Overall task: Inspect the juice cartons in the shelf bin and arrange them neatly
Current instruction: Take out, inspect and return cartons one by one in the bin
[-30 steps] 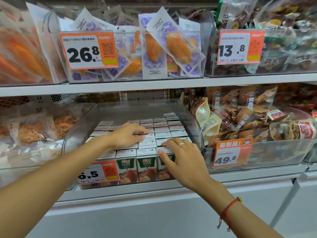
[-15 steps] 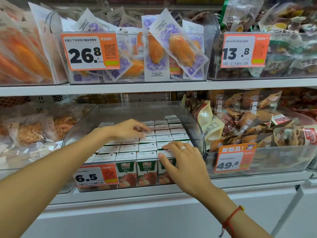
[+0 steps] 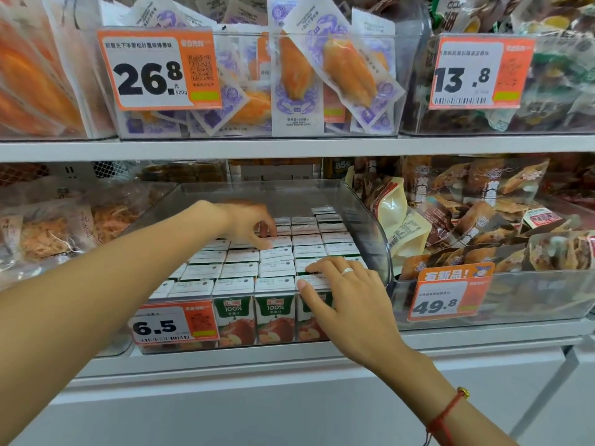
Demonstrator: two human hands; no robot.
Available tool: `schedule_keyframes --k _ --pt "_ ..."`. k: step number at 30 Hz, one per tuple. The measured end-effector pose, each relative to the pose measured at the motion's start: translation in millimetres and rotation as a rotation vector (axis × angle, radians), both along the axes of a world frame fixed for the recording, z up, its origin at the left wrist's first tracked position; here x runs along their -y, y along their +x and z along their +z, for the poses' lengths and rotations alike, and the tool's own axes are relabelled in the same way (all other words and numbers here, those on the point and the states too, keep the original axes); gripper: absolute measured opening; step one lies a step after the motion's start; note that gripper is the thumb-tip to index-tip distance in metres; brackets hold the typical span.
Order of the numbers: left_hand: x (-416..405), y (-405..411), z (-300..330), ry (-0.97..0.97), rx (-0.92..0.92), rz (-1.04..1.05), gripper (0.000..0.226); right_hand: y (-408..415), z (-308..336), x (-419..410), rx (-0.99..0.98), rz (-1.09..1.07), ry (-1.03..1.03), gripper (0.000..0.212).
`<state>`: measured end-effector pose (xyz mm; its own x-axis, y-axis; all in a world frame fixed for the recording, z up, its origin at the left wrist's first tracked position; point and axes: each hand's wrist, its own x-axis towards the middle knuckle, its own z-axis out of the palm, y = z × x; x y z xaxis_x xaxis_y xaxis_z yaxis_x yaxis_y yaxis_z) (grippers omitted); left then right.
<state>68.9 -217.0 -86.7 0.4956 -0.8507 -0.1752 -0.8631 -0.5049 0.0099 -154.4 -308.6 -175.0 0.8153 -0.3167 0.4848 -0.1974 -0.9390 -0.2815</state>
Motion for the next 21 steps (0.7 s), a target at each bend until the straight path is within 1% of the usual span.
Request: schedule_keyframes --k 8,10,13,17,19,21 --pt "3 4 -5 0.012 -0.027 0.026 0.044 -1 0 0 -0.013 0.002 -0.011 0.044" --pt "1 4 -4 -0.048 -0.050 0.045 0.045 -1 0 0 -0.009 0.010 -0.024 0.049" --pt "-3 4 -2 -0.267 -0.086 0.035 0.043 -1 0 0 -0.003 0.016 -0.032 0.053" --pt "-12 0 -5 -0.608 -0.201 0.081 0.023 -1 -1 1 0.000 0.006 -0.044 0.045" --pt "-16 -6 -9 -0.760 -0.242 0.131 0.024 -1 -2 1 -0.006 0.002 -0.056 0.043" --pt "-20 -15 -11 -0.932 -0.222 0.193 0.027 -2 -1 1 -0.021 0.000 -0.064 0.045"
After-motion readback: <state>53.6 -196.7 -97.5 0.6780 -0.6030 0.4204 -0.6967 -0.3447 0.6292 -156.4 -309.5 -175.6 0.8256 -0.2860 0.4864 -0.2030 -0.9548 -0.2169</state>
